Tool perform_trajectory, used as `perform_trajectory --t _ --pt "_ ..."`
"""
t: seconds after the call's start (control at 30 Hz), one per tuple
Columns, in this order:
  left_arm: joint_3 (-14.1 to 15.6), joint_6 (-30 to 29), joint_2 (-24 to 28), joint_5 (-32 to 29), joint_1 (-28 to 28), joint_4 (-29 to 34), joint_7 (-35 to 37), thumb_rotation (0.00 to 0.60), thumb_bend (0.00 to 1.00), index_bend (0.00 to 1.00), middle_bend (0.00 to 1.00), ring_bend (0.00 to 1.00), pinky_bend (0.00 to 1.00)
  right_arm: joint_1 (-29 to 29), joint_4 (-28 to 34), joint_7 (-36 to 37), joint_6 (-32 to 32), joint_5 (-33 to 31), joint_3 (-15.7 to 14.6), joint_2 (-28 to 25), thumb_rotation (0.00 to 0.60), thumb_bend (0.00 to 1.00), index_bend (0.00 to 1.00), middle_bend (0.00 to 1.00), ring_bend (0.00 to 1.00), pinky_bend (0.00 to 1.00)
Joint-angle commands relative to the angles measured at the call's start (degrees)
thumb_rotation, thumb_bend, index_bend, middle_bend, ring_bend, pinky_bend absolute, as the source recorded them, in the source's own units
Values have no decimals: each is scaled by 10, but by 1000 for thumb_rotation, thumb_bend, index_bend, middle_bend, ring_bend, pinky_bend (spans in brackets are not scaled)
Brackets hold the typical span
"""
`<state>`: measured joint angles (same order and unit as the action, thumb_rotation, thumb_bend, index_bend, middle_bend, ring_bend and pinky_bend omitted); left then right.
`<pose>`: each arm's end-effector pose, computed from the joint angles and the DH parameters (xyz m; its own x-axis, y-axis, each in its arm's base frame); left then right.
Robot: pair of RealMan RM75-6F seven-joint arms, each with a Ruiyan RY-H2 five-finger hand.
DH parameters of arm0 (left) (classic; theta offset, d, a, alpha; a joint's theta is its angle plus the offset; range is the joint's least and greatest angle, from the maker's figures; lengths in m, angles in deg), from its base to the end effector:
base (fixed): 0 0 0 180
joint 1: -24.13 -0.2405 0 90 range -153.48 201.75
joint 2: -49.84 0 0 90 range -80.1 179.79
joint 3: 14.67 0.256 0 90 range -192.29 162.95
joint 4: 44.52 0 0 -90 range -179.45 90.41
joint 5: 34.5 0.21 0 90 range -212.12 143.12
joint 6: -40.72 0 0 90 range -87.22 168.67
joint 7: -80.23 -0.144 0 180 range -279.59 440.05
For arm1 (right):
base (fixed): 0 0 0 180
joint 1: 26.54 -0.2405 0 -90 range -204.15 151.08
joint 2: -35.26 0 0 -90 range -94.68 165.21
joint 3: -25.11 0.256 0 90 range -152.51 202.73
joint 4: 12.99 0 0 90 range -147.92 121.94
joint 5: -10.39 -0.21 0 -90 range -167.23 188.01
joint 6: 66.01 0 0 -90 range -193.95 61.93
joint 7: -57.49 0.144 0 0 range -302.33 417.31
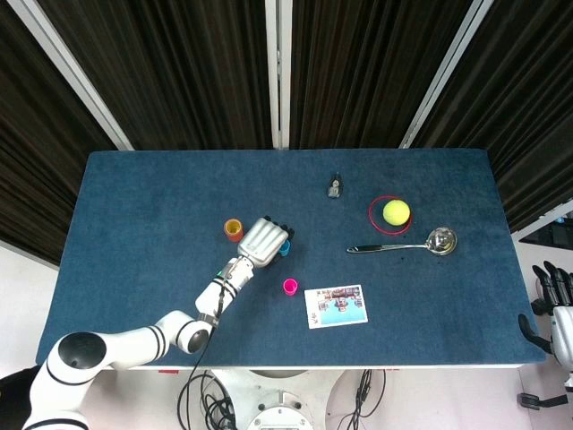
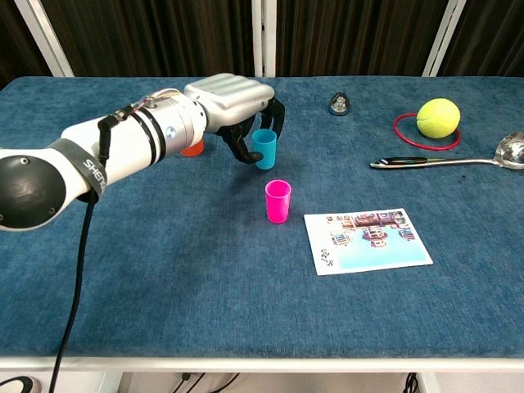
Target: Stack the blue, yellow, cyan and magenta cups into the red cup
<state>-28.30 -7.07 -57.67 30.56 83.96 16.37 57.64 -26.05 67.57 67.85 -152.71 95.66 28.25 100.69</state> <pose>-0.0489 0.3866 -0.0996 0.5839 0.1361 0.8003 0.7033 -0.5772 -0.4150 -0.3627 -0.1516 0.1801 0.3973 0.0098 0.9176 -0.9136 0.0982 0.3945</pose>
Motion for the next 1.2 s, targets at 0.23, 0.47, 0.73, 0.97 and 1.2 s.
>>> perform_trajectory --t 0.23,0.47,0.73,0.97,1.2 --pt "-33 -43 83 -56 -22 110 -69 600 343 460 453 501 408 -1 3 -6 -1 3 -1 1 600 307 0 0 0 0" --pt "-29 -61 131 -133 -41 153 -134 600 343 462 453 501 407 0 9 -16 -2 4 -2 1 600 308 0 0 0 0" --pt "-15 -65 149 -141 -53 145 -127 600 345 478 466 499 405 0 15 -25 1 0 -2 0 600 308 0 0 0 0" --pt "-6 -55 148 -153 -55 146 -120 600 344 480 469 496 405 -3 21 -31 2 3 -2 -1 600 309 0 0 0 0" --pt "0 -46 129 -146 -54 119 -95 600 341 444 454 468 404 -3 21 -32 4 1 -2 0 600 309 0 0 0 0"
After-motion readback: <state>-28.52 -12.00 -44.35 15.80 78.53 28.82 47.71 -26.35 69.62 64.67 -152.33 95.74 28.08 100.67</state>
